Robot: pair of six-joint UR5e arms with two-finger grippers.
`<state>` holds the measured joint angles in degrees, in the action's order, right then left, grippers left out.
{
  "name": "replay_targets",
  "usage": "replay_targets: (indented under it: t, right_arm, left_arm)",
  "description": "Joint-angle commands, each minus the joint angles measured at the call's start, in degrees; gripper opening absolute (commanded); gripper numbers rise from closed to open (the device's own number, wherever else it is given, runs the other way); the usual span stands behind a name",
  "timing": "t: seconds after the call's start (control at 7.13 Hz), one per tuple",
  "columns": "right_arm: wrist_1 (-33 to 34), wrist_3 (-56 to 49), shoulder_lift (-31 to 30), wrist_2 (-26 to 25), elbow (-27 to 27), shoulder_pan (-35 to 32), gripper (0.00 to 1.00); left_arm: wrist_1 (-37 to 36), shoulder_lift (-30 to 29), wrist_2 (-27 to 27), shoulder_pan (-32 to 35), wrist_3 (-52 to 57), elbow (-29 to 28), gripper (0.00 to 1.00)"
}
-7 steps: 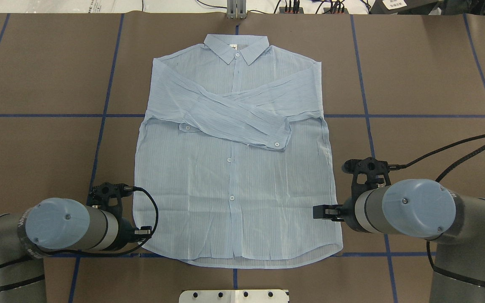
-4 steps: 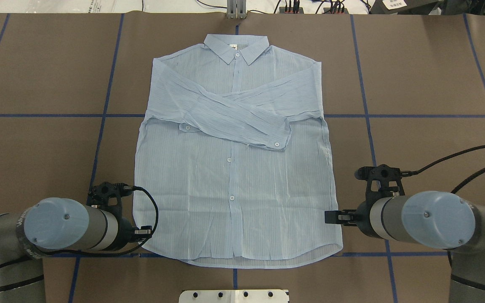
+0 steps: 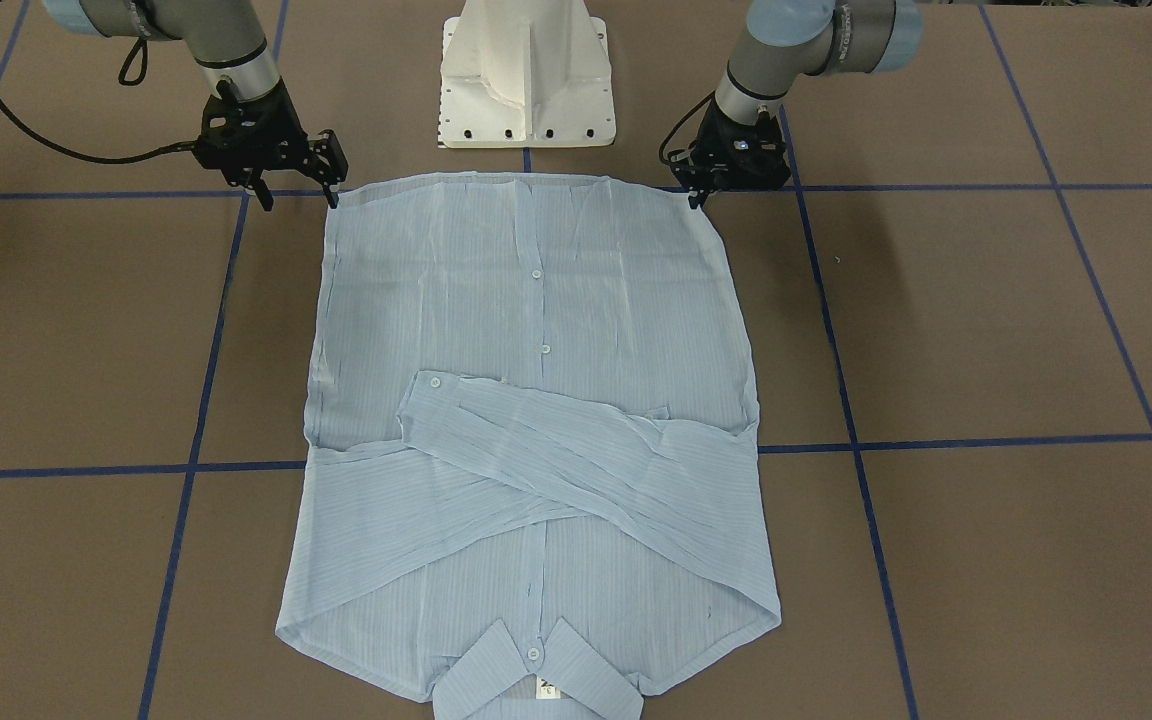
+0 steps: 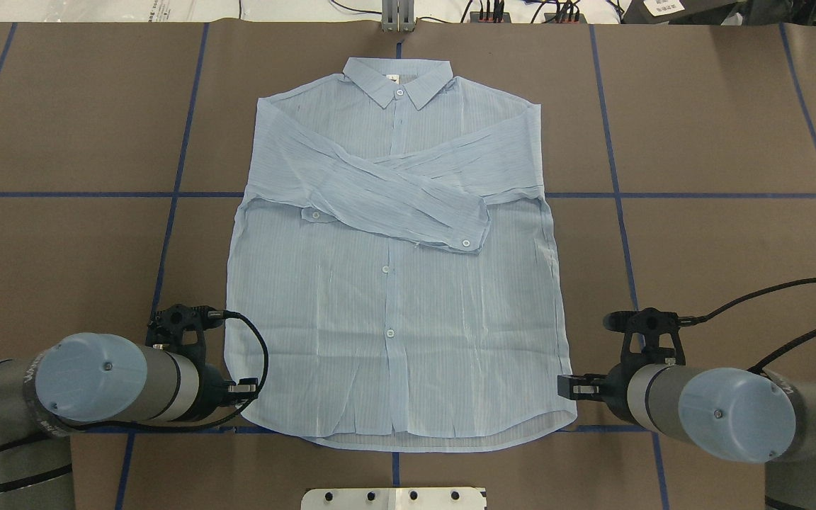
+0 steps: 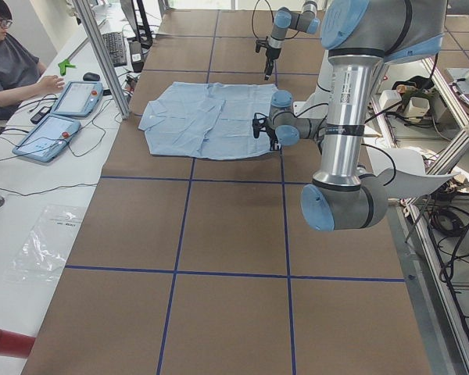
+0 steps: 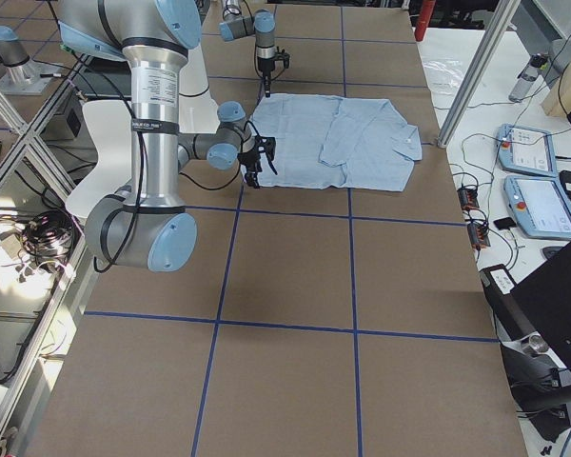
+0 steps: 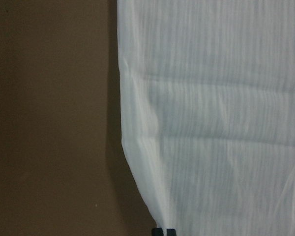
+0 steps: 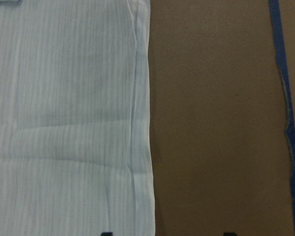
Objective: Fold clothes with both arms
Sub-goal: 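Grasp the hem corners nearest the robot with both grippers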
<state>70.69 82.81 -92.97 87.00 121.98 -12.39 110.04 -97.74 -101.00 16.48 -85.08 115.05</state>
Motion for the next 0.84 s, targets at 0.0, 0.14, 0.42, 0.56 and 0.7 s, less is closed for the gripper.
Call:
replay_targets:
  t: [0.0,0.14,0.42,0.56,0.7]
  right_arm:
    - [-0.12,0.33,0.6,-2.53,-1.03,1.75,0.72]
    - [-0.12,0.33,1.3,-4.02,-1.65,3.06,0.72]
    - [-0.12,0.42,1.48,-5.35,-1.83,5.0,0.7]
    - [-0.12,0.42,1.57,-5.96,-2.96,5.62,0.7]
    - [-0.12,0.33,1.83,-6.14,-3.32,5.71,0.65]
  left_arm:
    - [0.0,0.01,0.45,-0.04,-0.35,0.17,0.0]
    - [0.0,0.01,0.45,-0.04,-0.35,0.17,0.0]
    - [0.0,0.01,0.45,0.05,-0.35,0.17,0.0]
    - [0.0,0.01,0.45,-0.04,-0.35,0.17,0.0]
    - [0.0,0.01,0.45,0.05,-0.35,0.17,0.0]
